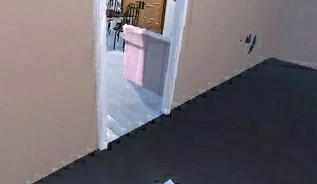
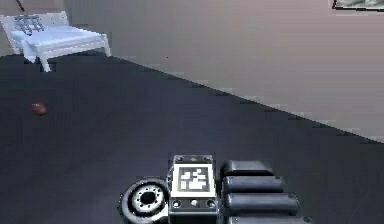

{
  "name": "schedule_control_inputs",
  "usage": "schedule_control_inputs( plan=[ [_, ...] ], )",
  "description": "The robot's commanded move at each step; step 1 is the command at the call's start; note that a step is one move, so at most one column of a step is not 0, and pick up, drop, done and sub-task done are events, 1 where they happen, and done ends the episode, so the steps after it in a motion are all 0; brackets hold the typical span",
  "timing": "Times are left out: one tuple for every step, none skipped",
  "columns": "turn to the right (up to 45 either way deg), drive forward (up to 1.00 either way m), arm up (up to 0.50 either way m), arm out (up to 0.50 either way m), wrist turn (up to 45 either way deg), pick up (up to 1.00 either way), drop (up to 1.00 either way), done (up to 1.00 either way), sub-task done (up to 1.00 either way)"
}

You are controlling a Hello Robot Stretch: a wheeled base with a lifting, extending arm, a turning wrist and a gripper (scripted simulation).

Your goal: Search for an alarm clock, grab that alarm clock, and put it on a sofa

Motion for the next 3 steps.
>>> schedule_control_inputs(
  plan=[
    [0.0, 1.0, 0.0, 0.0, 0.0, 0.0, 0.0, 0.0, 0.0],
    [-3.0, 0.0, 0.0, 0.0, 0.0, 0.0, 0.0, 0.0, 0.0],
    [0.0, 0.4, 0.0, 0.0, 0.0, 0.0, 0.0, 0.0, 0.0]
  ],
)
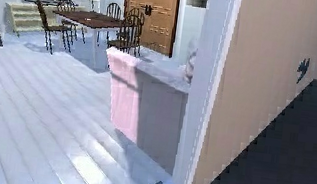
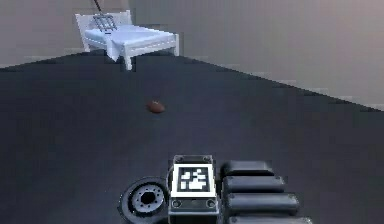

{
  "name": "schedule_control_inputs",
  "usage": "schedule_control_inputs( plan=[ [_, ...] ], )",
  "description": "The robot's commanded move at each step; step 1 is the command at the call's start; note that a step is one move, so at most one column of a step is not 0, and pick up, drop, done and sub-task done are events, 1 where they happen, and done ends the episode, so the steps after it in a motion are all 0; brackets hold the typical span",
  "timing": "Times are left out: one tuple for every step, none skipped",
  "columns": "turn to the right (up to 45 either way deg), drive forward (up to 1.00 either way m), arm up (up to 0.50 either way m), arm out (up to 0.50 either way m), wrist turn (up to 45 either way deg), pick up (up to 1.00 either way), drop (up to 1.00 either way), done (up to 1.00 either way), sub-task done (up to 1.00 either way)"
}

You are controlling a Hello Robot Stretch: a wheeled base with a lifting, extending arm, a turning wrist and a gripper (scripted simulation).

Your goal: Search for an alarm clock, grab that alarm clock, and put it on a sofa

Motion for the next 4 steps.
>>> schedule_control_inputs(
  plan=[
    [36.0, 0.0, 0.0, 0.0, 0.0, 0.0, 0.0, 0.0, 0.0],
    [0.0, 0.3, 0.0, 0.0, 0.0, 0.0, 0.0, 0.0, 0.0],
    [-45.0, 0.0, 0.0, 0.0, 0.0, 0.0, 0.0, 0.0, 0.0],
    [-24.0, 0.0, 0.0, 0.0, 0.0, 0.0, 0.0, 0.0, 0.0]
  ],
)
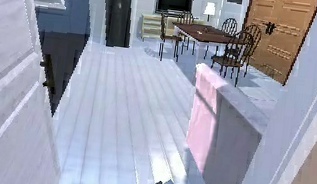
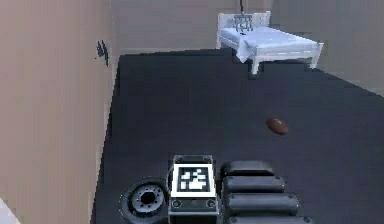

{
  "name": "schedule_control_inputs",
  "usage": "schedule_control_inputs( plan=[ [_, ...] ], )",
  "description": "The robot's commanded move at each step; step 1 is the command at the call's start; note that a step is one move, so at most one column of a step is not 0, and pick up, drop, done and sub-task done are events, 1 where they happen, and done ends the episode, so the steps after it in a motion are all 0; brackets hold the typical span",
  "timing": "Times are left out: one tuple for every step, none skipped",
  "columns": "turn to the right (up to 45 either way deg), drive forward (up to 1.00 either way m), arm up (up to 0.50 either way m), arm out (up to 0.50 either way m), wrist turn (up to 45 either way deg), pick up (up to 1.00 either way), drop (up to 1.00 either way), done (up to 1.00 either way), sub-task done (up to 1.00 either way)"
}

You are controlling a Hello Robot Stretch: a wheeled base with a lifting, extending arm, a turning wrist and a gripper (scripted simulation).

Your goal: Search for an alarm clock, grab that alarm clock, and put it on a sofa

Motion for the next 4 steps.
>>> schedule_control_inputs(
  plan=[
    [0.0, 1.0, 0.0, 0.0, 0.0, 0.0, 0.0, 0.0, 0.0],
    [0.0, 0.8, 0.0, 0.0, 0.0, 0.0, 0.0, 0.0, 0.0],
    [-36.0, 0.0, 0.0, 0.0, 0.0, 0.0, 0.0, 0.0, 0.0],
    [0.0, 0.05, 0.0, 0.0, 0.0, 0.0, 0.0, 0.0, 0.0]
  ],
)
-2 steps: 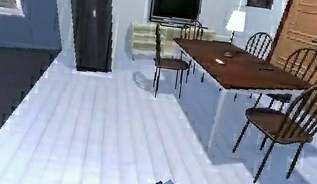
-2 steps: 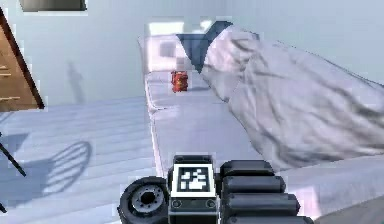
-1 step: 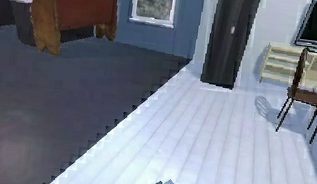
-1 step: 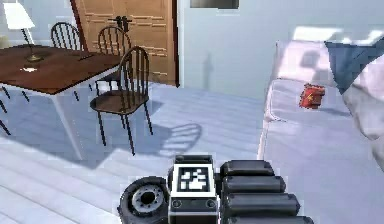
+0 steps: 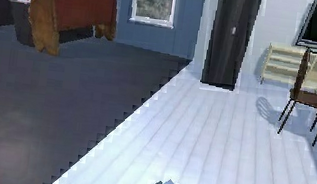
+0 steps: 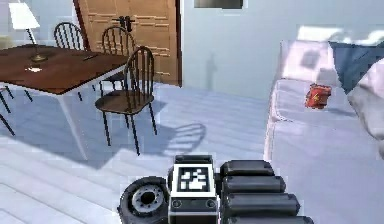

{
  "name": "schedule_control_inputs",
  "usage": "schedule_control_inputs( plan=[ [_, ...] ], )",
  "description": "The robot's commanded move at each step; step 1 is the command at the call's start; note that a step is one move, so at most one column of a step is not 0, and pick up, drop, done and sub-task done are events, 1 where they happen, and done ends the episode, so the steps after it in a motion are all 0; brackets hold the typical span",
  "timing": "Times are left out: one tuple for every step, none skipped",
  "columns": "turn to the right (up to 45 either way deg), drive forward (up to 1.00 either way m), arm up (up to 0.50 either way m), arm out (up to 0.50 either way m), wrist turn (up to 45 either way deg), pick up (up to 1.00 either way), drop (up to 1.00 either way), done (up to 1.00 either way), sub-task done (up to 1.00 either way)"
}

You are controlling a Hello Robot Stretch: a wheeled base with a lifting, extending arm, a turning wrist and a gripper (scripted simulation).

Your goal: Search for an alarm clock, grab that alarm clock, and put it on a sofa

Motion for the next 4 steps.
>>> schedule_control_inputs(
  plan=[
    [45.0, 0.0, 0.0, 0.0, 0.0, 0.0, 0.0, 0.0, 0.0],
    [30.0, 0.0, 0.0, 0.0, 0.0, 0.0, 0.0, 0.0, 0.0],
    [0.0, 0.35, 0.0, 0.0, 0.0, 0.0, 0.0, 0.0, 0.0],
    [36.0, 0.0, 0.0, 0.0, 0.0, 0.0, 0.0, 0.0, 0.0]
  ],
)
